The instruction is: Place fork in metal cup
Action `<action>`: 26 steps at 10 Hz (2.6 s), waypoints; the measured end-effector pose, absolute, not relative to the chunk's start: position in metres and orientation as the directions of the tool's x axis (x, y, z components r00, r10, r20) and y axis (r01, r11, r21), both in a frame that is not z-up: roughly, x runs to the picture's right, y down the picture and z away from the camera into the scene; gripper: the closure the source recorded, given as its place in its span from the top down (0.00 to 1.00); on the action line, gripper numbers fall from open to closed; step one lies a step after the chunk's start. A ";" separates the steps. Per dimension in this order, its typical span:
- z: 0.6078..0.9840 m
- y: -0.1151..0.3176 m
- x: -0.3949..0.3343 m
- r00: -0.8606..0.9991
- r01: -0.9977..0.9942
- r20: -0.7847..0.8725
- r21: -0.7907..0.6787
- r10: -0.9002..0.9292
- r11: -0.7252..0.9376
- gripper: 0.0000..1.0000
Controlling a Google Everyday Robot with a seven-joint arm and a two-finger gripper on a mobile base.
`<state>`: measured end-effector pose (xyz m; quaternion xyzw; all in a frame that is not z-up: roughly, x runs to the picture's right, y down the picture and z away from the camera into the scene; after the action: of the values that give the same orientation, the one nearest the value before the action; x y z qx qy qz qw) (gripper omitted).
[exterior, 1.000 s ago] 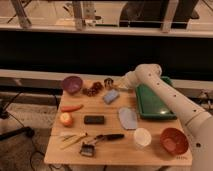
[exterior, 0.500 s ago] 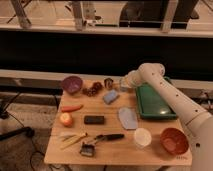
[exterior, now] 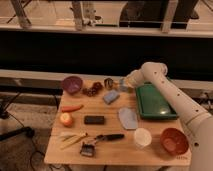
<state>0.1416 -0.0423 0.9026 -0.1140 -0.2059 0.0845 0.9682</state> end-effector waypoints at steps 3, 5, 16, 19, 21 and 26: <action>0.901 -0.053 0.132 0.903 -0.110 0.384 -0.231 0.194 0.967 0.00; 0.900 -0.061 0.114 0.900 -0.083 0.403 -0.213 0.165 0.973 0.00; 0.917 -0.077 0.070 0.855 0.145 0.513 -0.108 -0.070 0.984 0.00; 0.927 -0.084 0.059 0.843 0.182 0.526 -0.091 -0.108 0.979 0.00; 0.935 -0.086 0.052 0.843 0.218 0.517 -0.073 -0.150 0.973 0.00; 0.961 -0.082 0.061 0.876 0.287 0.415 -0.038 -0.246 0.957 0.00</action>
<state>0.0612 -0.0825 0.9610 -0.0490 -0.2077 -0.1379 0.9672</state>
